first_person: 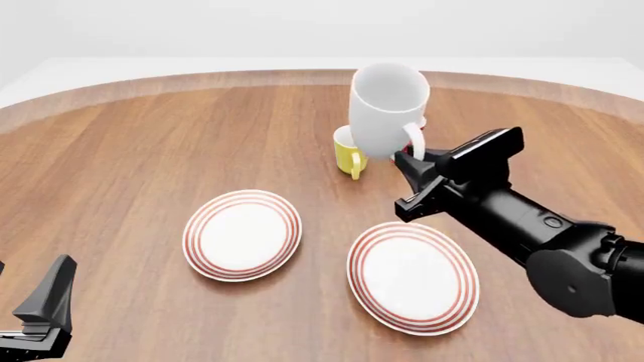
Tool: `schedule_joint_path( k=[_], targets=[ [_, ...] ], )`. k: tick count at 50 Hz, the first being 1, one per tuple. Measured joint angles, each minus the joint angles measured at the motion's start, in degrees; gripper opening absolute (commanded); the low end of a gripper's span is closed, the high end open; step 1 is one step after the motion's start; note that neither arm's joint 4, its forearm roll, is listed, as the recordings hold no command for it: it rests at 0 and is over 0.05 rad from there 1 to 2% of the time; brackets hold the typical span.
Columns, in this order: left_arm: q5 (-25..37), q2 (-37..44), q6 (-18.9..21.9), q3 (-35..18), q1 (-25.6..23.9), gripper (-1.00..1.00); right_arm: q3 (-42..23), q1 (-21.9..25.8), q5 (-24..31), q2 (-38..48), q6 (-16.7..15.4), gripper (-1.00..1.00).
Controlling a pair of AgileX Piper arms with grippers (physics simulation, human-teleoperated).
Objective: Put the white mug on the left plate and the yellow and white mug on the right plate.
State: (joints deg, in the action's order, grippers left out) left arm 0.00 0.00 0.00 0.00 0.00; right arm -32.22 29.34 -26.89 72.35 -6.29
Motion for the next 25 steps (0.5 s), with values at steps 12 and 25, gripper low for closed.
schedule_joint_path(
  k=[12, 25],
  targets=[
    [0.0, 0.0, 0.0, 0.0, 0.0, 1.00, -2.1, 2.7, -0.3, 2.8, 0.3, -1.00],
    [0.0, 0.0, 0.0, 0.0, 0.0, 1.00, -3.7, 5.0, -0.4, 5.0, 0.7, -1.00]
  ],
)
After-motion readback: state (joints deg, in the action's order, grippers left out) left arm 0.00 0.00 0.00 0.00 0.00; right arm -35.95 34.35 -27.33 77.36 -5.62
